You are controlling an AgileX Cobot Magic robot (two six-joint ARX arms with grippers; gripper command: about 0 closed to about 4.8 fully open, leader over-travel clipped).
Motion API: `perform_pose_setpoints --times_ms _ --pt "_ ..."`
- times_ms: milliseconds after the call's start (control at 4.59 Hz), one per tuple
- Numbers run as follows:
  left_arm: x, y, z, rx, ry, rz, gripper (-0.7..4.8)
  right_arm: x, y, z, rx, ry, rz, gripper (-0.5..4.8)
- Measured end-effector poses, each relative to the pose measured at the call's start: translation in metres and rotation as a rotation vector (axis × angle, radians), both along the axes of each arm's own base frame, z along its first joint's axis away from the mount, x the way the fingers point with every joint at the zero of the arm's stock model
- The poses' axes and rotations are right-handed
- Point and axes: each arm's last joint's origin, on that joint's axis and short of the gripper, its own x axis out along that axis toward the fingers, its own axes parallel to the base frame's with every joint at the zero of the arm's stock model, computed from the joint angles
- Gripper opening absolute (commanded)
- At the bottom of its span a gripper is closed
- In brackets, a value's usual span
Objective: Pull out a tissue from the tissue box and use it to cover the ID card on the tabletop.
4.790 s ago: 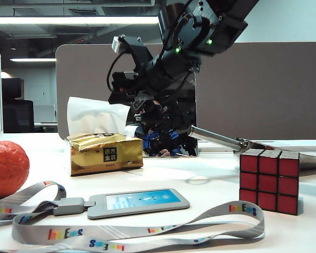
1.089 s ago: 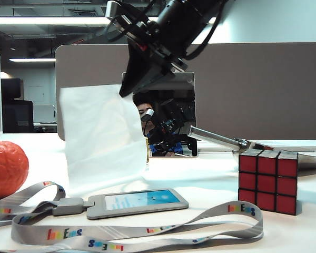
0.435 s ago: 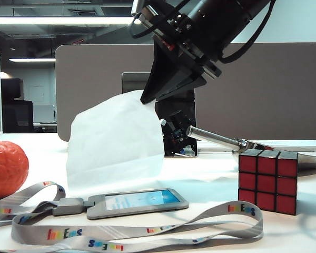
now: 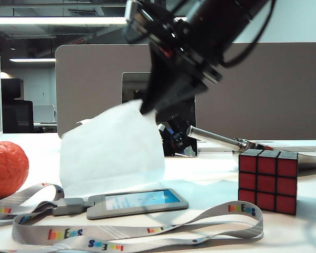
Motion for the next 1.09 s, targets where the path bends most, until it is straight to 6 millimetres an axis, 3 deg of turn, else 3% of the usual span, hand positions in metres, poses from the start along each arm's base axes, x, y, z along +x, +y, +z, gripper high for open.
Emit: perform_pose_setpoints --times_ms 435,1089 --pt "0.0 0.0 0.0 0.0 -0.001 0.0 -0.06 -0.012 -0.012 -0.021 -0.023 0.046 -0.047 -0.05" --pt "0.0 0.0 0.0 0.0 0.0 0.0 -0.06 -0.017 -0.023 -0.012 -0.009 -0.04 -0.131 -0.05"
